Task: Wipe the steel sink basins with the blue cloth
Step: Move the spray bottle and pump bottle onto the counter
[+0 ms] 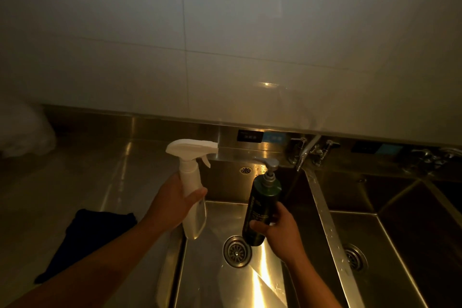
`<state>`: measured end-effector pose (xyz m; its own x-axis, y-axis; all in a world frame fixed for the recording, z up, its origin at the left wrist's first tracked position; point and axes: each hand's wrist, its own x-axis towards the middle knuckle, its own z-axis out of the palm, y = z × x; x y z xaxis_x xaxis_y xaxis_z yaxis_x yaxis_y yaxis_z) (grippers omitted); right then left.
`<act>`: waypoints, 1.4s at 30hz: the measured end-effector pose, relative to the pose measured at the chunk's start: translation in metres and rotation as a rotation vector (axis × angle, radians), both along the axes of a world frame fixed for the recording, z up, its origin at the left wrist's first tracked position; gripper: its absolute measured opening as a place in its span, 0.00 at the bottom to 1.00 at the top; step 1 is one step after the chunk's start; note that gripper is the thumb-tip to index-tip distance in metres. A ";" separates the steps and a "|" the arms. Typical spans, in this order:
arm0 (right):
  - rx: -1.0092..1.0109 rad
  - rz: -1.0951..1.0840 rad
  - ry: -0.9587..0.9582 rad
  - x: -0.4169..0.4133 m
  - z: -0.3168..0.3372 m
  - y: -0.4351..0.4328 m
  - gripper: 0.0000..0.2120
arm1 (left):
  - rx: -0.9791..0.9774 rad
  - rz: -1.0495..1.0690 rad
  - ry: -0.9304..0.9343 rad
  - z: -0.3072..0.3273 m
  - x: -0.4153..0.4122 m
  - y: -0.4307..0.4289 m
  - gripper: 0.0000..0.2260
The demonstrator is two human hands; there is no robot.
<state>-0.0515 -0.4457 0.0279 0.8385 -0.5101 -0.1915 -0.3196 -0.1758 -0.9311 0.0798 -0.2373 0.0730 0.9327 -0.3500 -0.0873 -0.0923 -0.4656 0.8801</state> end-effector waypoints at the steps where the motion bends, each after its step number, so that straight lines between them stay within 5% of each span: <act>1: -0.002 0.005 -0.003 0.001 -0.001 0.001 0.28 | 0.009 0.011 -0.004 0.002 -0.001 0.001 0.22; 17: -0.055 0.038 0.057 0.033 -0.010 0.045 0.26 | 0.031 0.113 -0.060 0.010 0.030 0.065 0.19; 42: -0.026 0.082 0.076 0.191 -0.008 0.217 0.26 | 0.035 0.120 -0.050 -0.027 0.174 0.204 0.23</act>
